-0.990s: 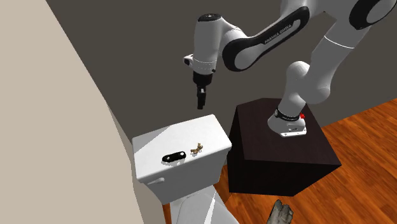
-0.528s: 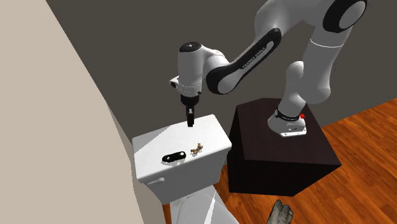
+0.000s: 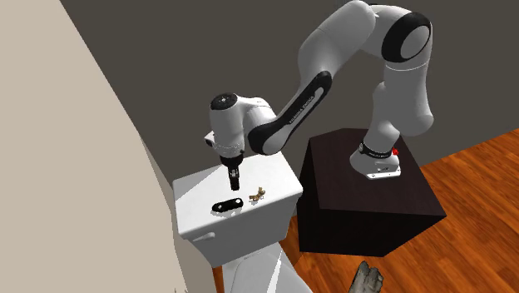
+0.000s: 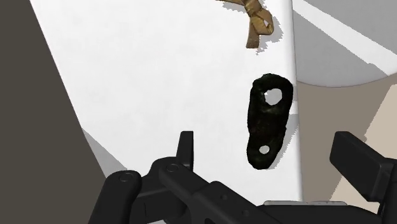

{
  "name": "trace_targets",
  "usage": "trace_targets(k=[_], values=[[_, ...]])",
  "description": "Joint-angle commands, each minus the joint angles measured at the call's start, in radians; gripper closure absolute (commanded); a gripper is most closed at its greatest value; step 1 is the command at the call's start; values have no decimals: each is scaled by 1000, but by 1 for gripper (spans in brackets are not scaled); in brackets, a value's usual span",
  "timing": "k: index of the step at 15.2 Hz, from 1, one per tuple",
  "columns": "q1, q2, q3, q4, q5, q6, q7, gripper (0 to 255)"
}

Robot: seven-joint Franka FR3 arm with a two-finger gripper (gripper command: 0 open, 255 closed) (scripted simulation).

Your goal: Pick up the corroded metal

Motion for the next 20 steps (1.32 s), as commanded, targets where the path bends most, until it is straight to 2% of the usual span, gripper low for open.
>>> trace_targets(k=[1, 7, 16, 17, 20], values=[[20, 78, -1, 67, -20, -2, 8, 0], [75, 292, -9, 270, -61, -24, 16, 0], [83, 362, -20, 277, -73, 38, 22, 0], [82, 360, -20, 274, -73, 40, 21, 255], [82, 361, -20, 275, -73, 39, 21, 255]])
